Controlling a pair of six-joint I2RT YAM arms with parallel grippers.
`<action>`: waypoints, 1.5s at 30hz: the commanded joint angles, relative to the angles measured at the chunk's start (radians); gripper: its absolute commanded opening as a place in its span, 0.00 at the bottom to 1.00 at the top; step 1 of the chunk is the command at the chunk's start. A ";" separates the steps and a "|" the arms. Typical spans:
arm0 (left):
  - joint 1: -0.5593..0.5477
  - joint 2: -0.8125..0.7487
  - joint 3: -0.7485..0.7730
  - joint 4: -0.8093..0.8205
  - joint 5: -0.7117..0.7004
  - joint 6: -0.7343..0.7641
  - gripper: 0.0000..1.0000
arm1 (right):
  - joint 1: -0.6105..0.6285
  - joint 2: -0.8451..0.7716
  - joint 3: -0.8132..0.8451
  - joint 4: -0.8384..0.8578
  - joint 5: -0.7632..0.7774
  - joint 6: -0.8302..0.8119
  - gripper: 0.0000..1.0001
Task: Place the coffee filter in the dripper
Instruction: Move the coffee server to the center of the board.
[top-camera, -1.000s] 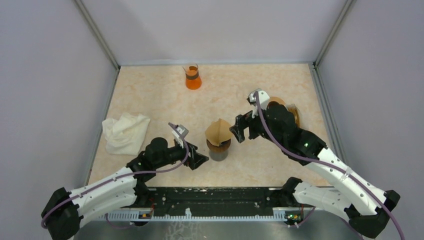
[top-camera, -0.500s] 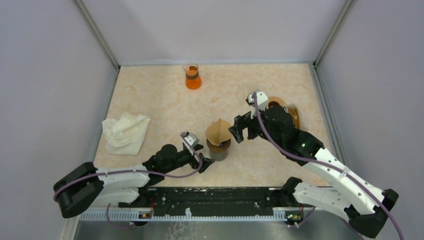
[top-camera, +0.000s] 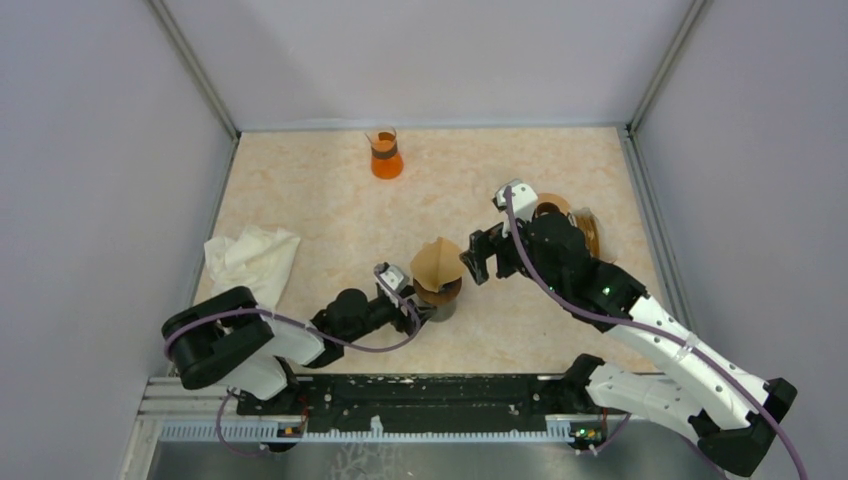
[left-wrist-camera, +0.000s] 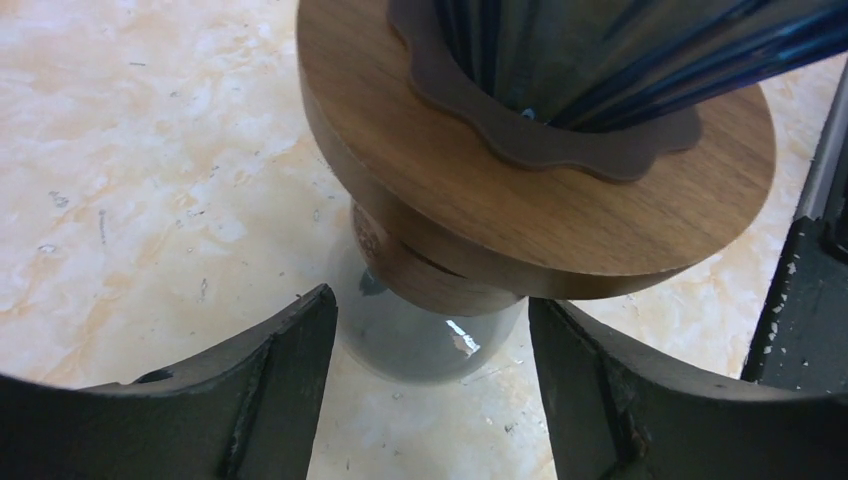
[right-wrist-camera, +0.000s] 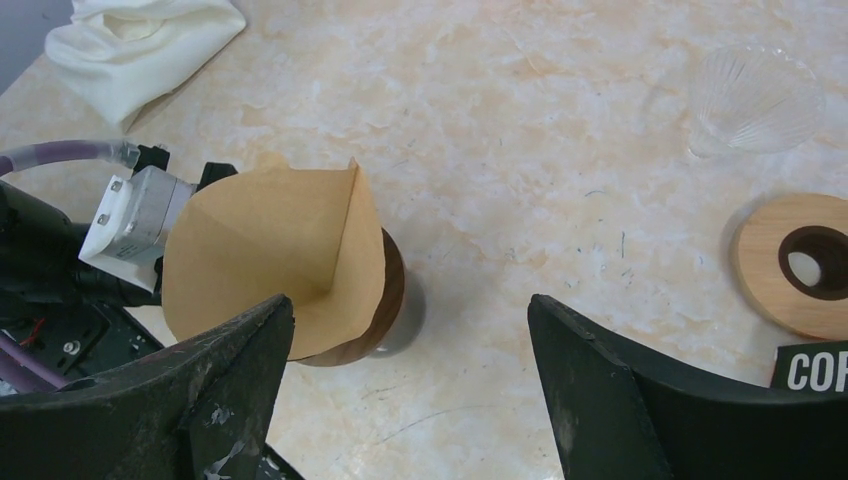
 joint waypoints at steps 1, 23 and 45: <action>-0.007 0.067 0.038 0.159 -0.071 -0.013 0.73 | 0.005 -0.017 0.023 0.035 0.028 -0.018 0.88; -0.007 0.448 0.254 0.437 -0.255 -0.061 0.64 | -0.001 0.084 0.128 -0.046 0.150 0.022 0.88; -0.005 -0.158 0.213 -0.424 -0.226 -0.170 0.90 | -0.103 0.369 0.385 -0.244 0.125 0.139 0.90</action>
